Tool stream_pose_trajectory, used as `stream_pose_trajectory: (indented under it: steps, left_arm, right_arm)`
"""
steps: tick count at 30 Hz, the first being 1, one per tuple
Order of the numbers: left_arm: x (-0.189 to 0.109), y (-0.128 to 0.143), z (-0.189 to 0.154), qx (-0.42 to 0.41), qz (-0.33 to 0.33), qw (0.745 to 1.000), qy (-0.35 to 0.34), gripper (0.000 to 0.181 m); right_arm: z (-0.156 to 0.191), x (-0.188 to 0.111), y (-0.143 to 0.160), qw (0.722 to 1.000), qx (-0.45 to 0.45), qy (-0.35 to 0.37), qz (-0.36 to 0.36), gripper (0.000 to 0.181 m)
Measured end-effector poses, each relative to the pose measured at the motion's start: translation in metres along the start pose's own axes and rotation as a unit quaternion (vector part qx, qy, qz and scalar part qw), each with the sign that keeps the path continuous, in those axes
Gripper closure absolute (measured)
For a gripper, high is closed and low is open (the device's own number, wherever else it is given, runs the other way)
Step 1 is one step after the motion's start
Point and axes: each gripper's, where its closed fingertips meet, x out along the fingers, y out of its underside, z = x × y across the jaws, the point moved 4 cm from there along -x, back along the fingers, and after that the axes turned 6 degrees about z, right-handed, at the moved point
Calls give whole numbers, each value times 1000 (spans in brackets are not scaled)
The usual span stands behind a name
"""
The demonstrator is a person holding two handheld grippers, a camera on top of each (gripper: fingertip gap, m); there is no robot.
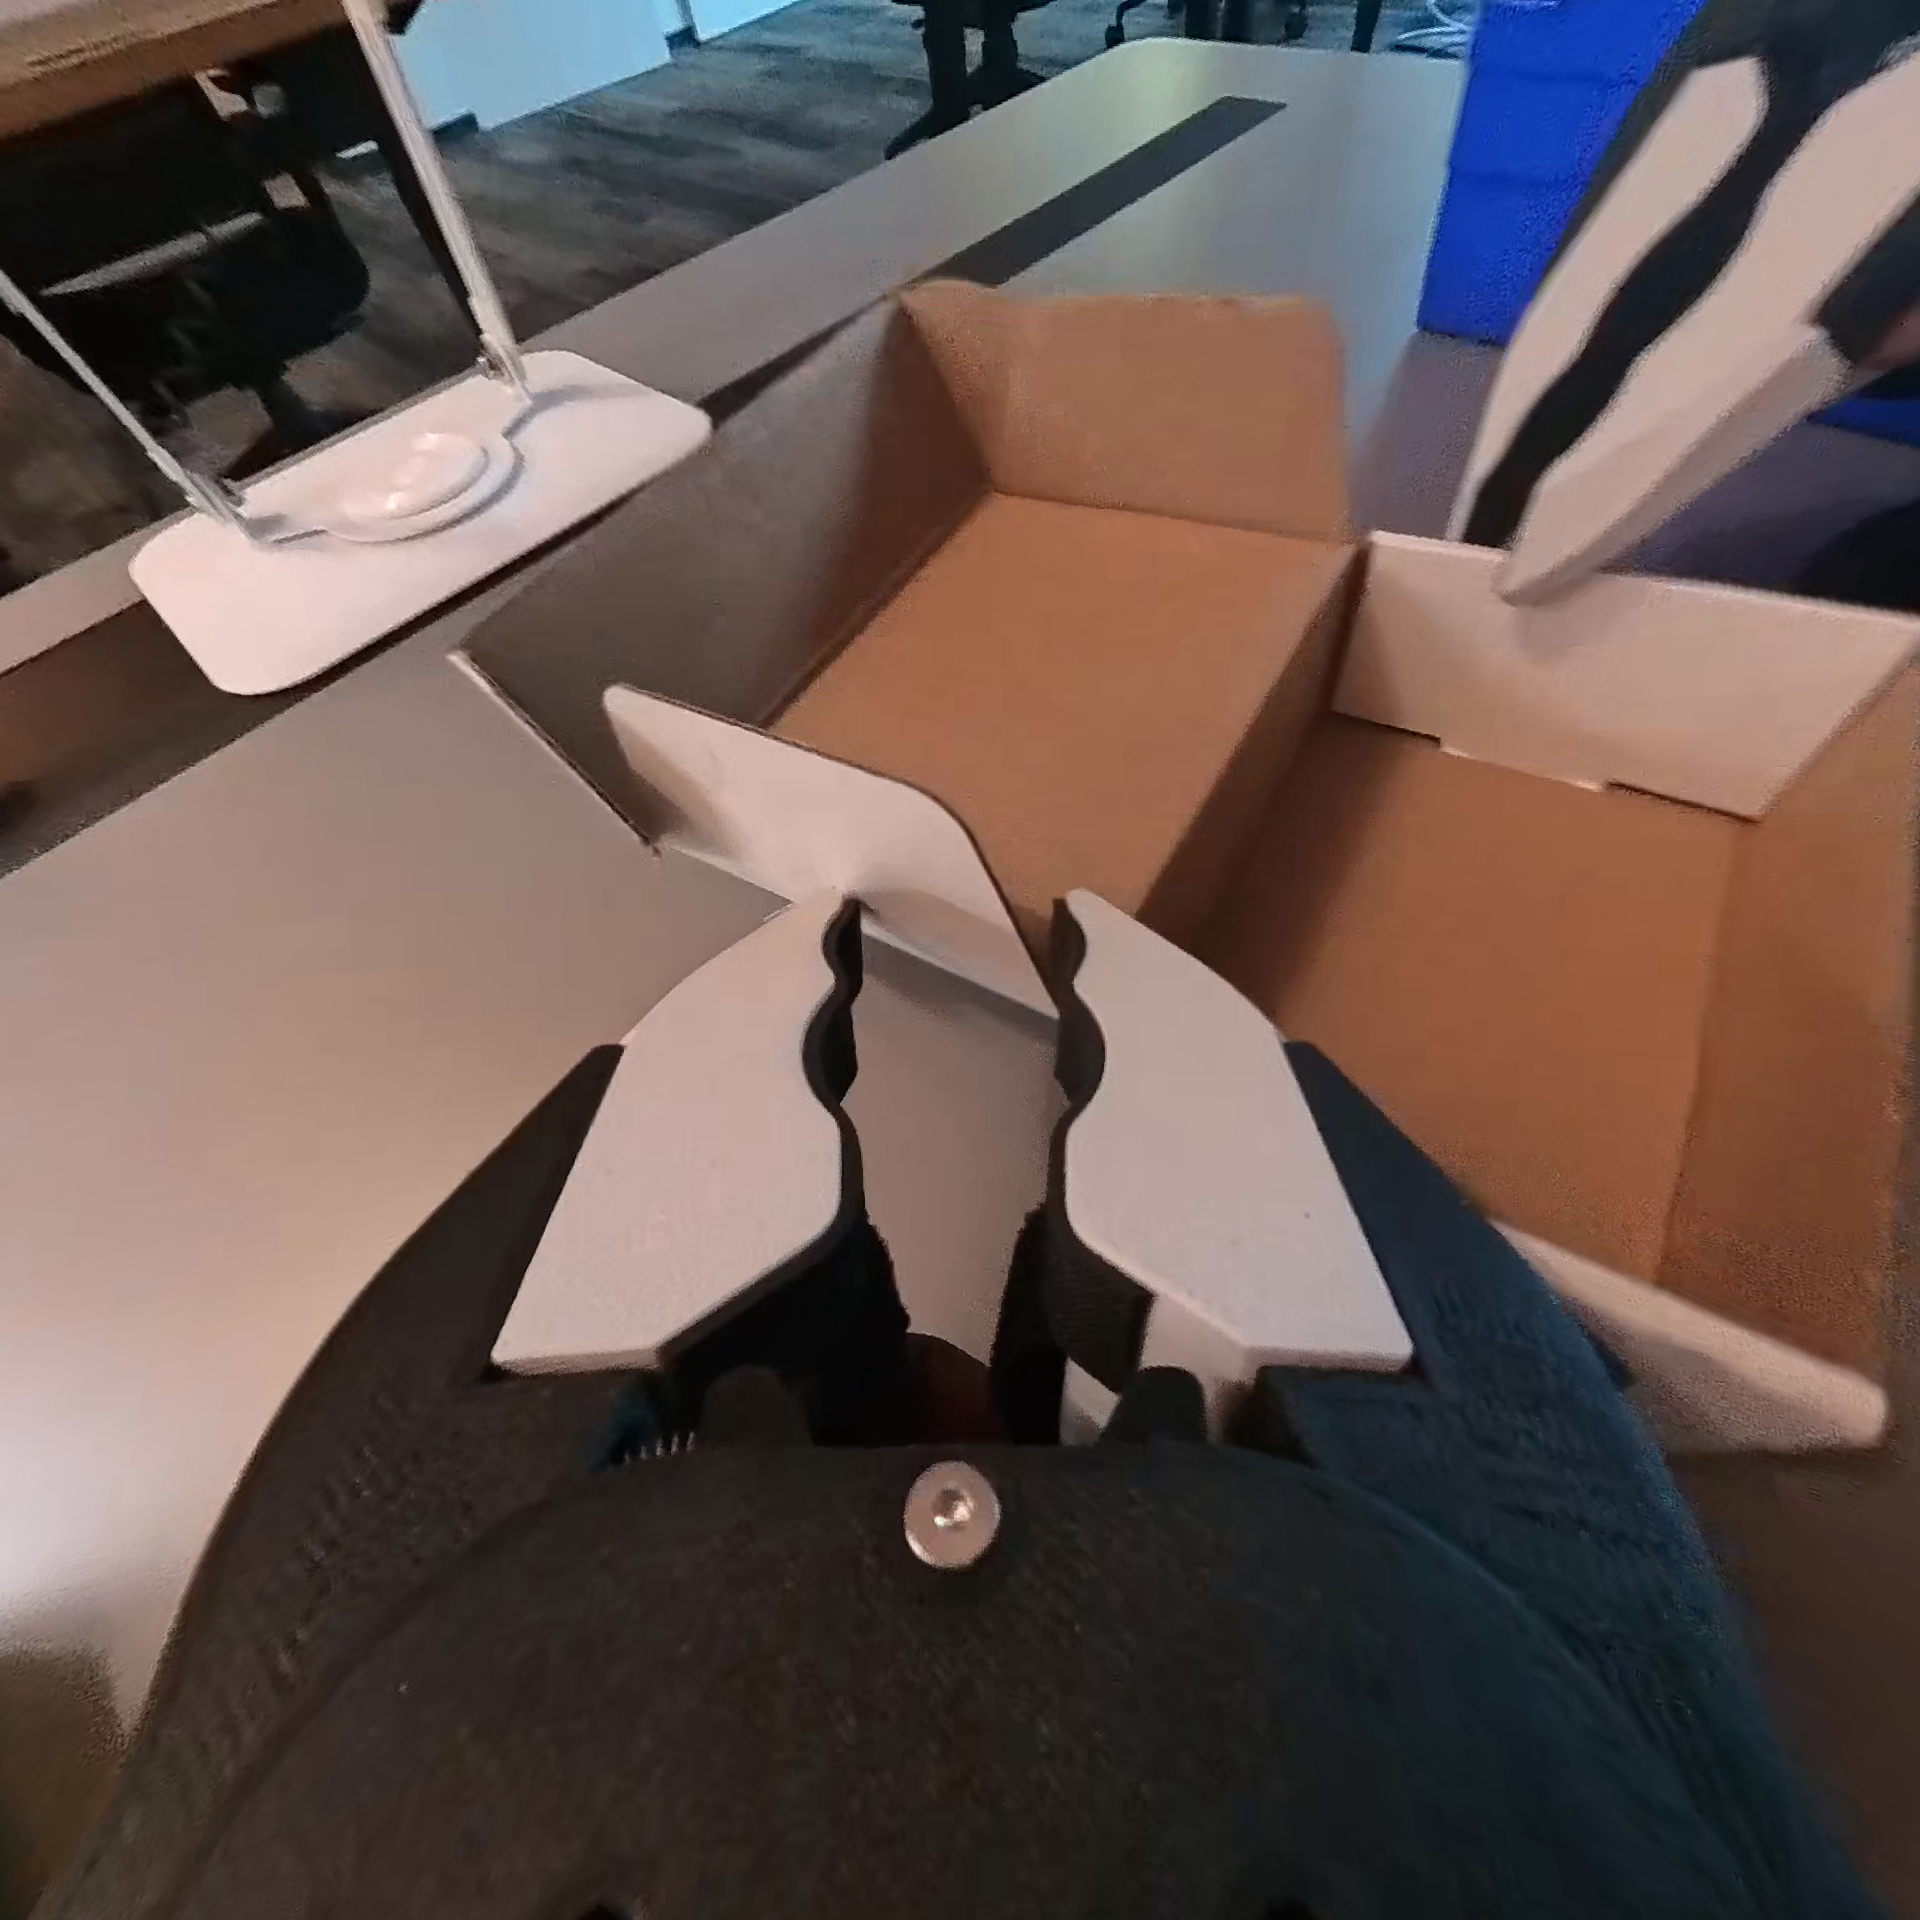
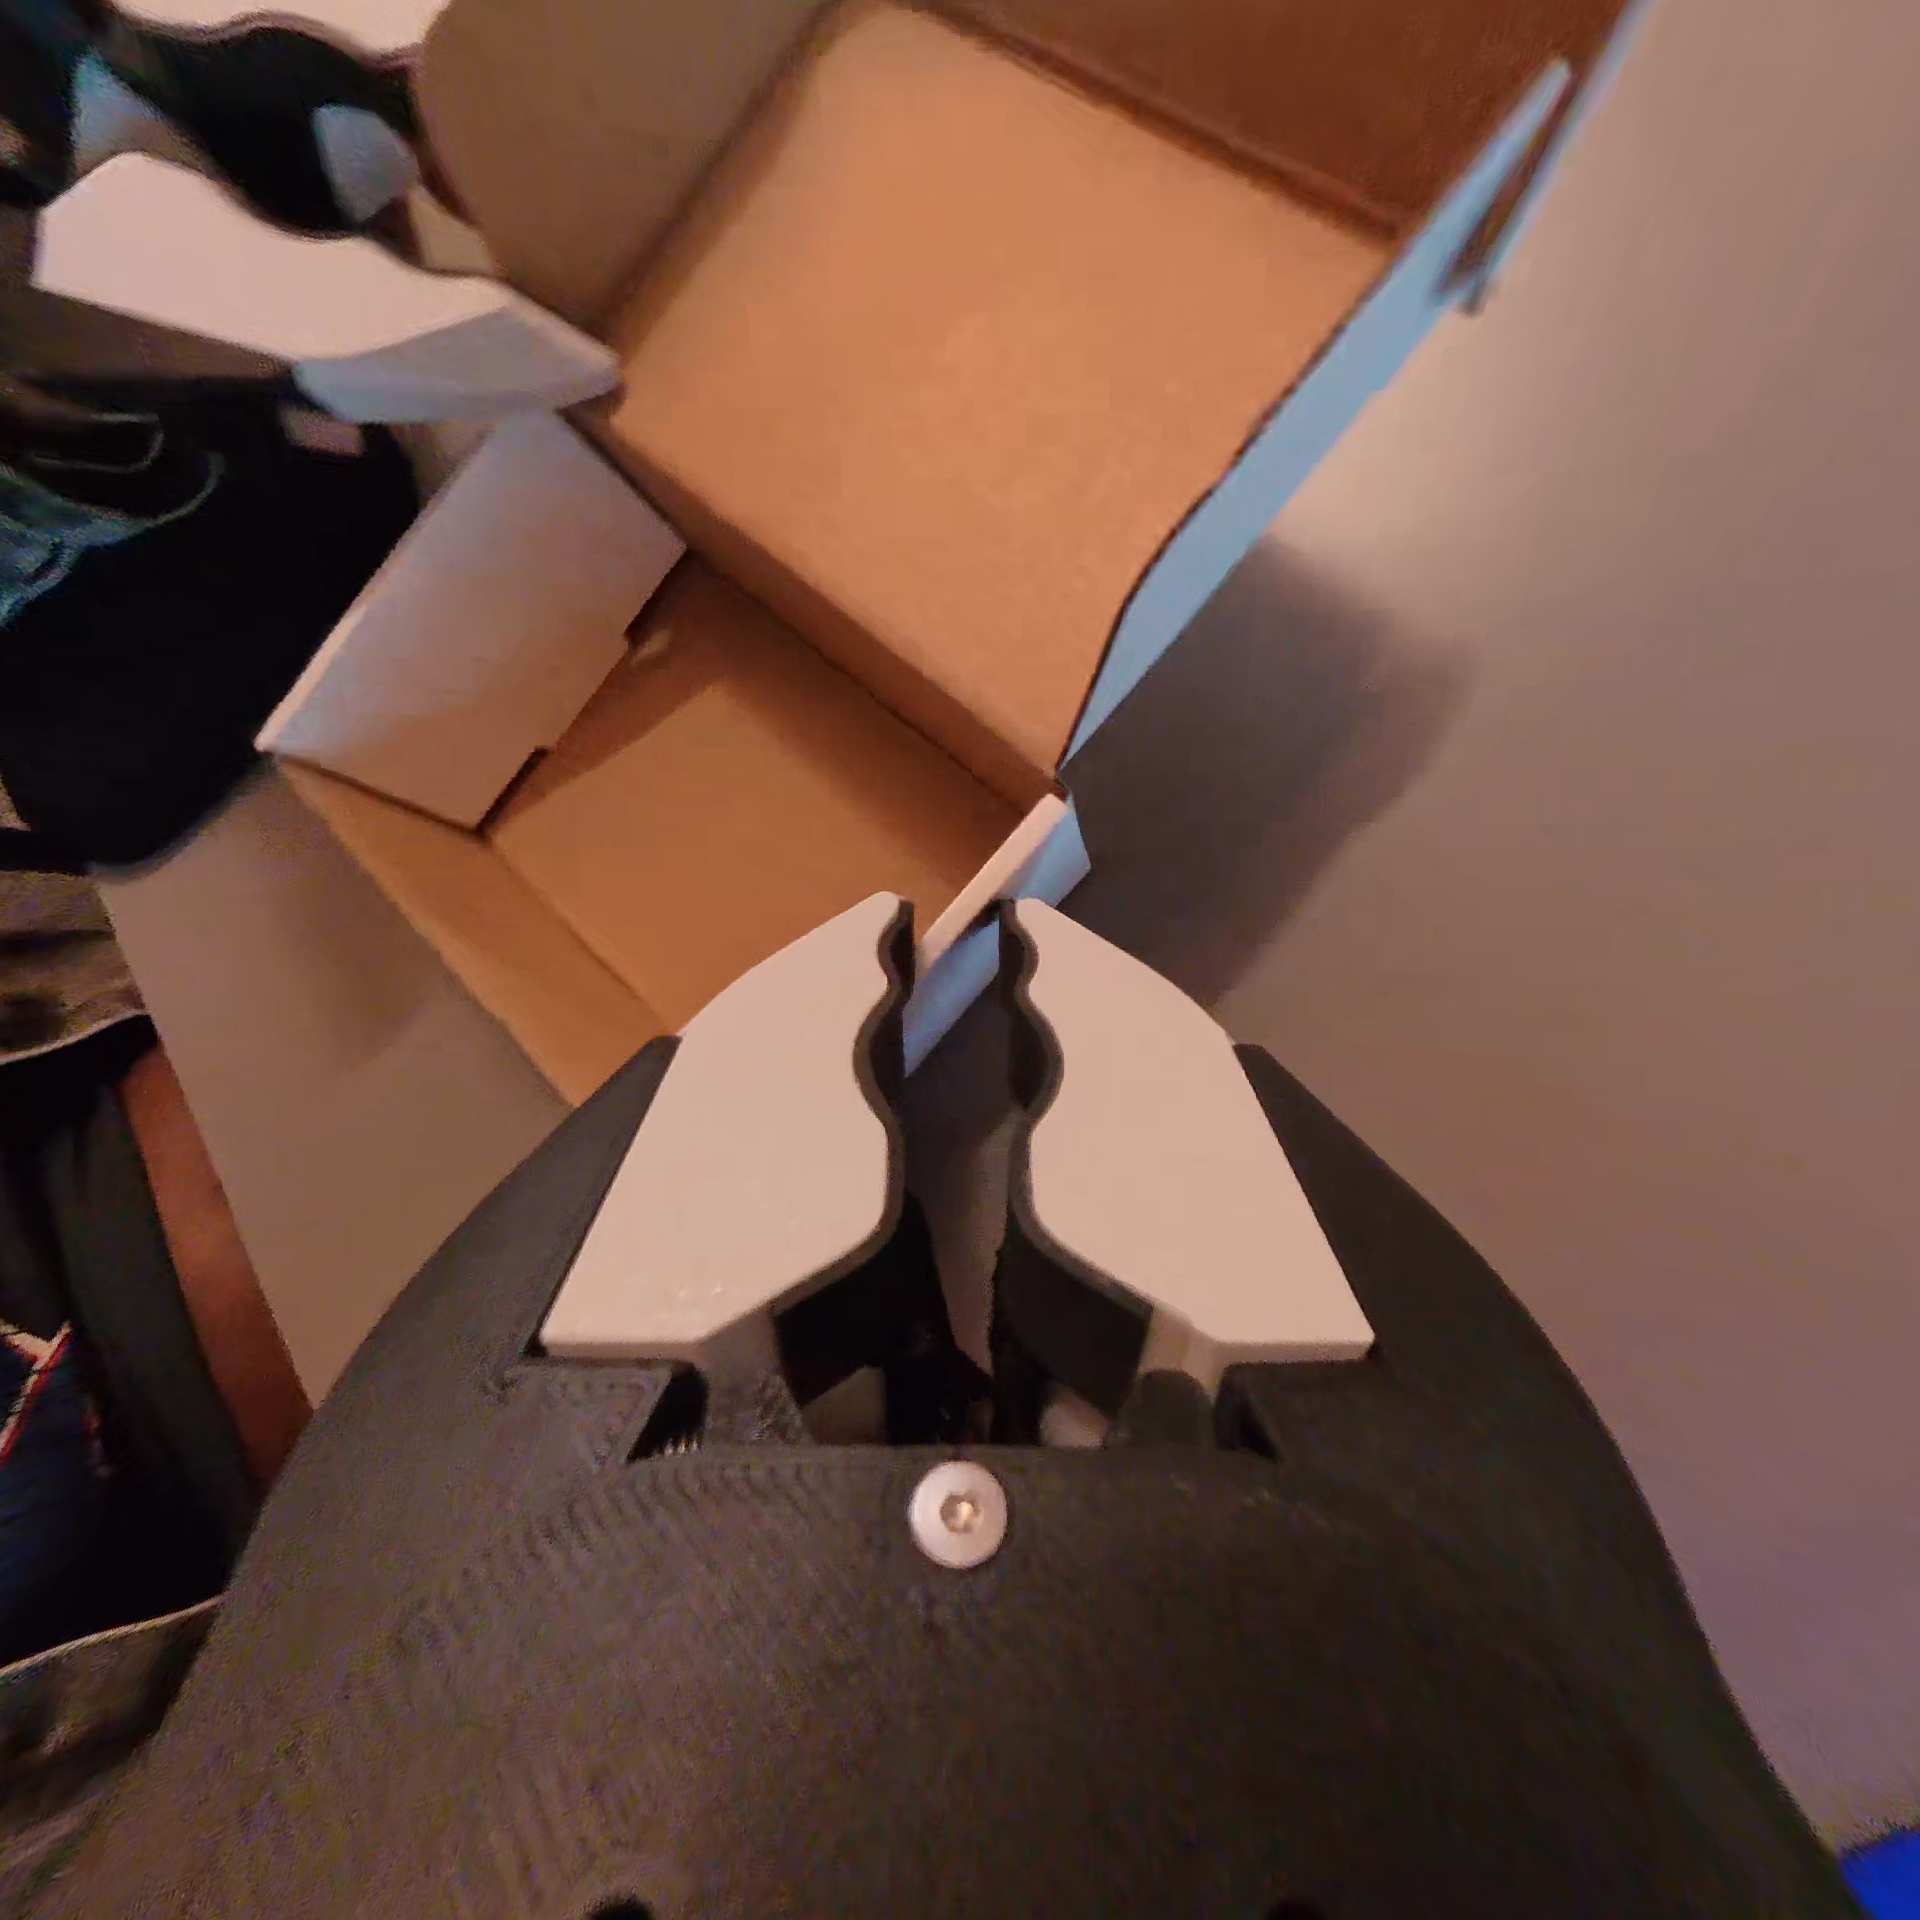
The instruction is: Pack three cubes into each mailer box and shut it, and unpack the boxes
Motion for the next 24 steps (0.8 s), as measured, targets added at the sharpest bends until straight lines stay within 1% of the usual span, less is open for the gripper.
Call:
stream_pose_trajectory:
  steps: [5, 8, 10, 11, 12, 14, 16, 17, 18, 19, 21, 24]
  left_arm:
    - [8, 0, 19, 0, -15, 1000, -22, 153]
    - [11, 1, 25, -2, -23, 1000, -22, 155]
    - [9, 1, 24, -8, -36, 999, -4, 150]
    - [5, -1, 23, -20, -47, 999, 15, 147]
    - [0, -4, 21, -40, -67, 996, 41, 144]
    - [-18, -15, 22, -98, -133, 982, 95, 143]
    - [-34, -24, 34, -173, -194, 958, 124, 147]
    - [-37, -24, 42, -208, -207, 948, 125, 153]
    - [-37, -20, 51, -239, -205, 942, 115, 157]
    - [-34, -14, 59, -261, -188, 942, 96, 161]
    - [-22, -2, 67, -275, -143, 948, 67, 166]
    - [-6, 4, 67, -279, -95, 953, 73, 165]
  right_arm:
    - [11, 7, -3, 998, 1, -51, -24, 162]
    - [13, 9, -5, 997, 4, -73, -38, 161]
    - [16, 7, -4, 994, 1, -96, -48, 158]
    - [18, 2, -6, 991, 5, -116, -71, 150]
    - [17, -5, -11, 984, 14, -138, -110, 146]
    - [7, -24, -22, 962, 58, -173, -203, 146]
    - [-17, -38, -30, 932, 128, -182, -284, 158]
    - [-27, -40, -30, 921, 151, -180, -311, 166]
    - [-36, -38, -29, 917, 165, -174, -318, 170]
    - [-42, -31, -27, 921, 173, -162, -308, 172]
    - [-48, -18, -27, 933, 172, -144, -282, 175]
    - [-50, 0, -35, 940, 167, -144, -259, 175]
